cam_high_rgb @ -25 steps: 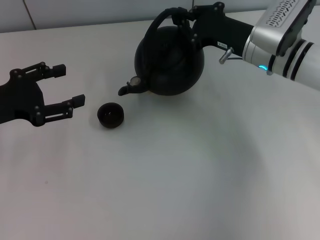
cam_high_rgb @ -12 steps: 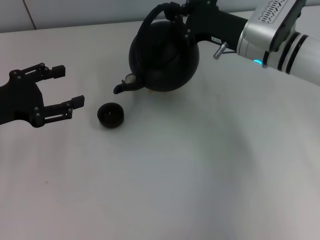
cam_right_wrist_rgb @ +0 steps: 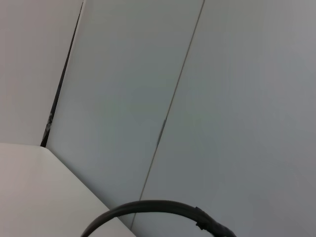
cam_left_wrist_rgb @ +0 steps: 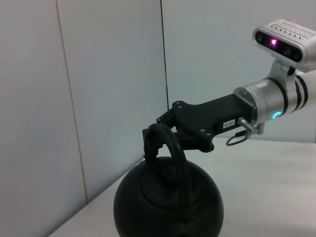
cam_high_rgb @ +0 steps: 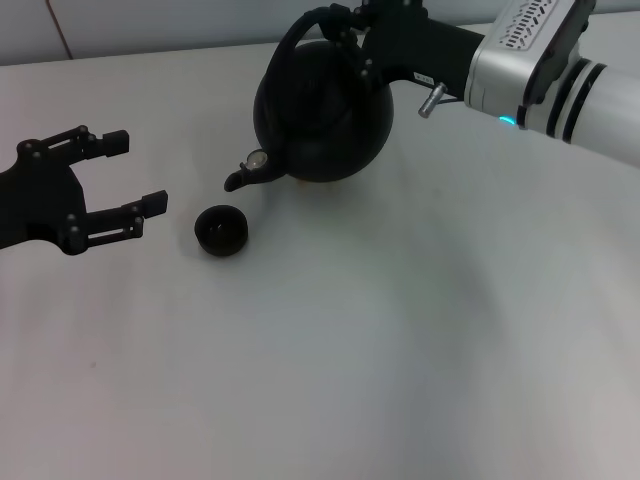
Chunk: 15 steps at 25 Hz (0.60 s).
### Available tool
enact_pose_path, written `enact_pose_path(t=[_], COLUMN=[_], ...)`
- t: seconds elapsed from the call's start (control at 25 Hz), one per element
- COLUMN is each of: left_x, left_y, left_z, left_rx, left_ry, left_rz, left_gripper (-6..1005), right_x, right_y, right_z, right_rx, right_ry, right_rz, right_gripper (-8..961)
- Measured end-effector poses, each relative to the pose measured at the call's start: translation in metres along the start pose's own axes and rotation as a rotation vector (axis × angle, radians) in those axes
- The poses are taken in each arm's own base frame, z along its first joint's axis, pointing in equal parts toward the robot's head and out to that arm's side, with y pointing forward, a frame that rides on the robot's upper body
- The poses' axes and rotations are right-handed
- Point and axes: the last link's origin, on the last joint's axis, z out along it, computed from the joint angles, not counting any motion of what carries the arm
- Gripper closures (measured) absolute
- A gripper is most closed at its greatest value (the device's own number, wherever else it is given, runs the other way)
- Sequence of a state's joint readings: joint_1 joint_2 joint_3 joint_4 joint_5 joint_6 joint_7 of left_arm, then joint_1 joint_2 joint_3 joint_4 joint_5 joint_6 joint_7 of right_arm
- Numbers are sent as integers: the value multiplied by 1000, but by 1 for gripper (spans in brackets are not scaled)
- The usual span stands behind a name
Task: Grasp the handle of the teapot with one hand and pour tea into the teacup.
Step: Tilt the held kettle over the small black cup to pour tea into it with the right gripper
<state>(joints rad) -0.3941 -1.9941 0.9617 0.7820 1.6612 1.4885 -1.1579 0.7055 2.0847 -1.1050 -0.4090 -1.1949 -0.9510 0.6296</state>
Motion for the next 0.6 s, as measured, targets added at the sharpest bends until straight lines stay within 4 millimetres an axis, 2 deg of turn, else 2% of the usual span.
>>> enact_pose_path(t=[0.6], left_x=[2], left_y=[-3], left_z=[-2], left_rx=[11], left_ry=[1], left_rz=[10], left_gripper=[197], right_x=[-2], right_y=[1], right_z=[3], right_rx=[-12], right_ry=[0], right_rz=[-26], right_gripper=[856])
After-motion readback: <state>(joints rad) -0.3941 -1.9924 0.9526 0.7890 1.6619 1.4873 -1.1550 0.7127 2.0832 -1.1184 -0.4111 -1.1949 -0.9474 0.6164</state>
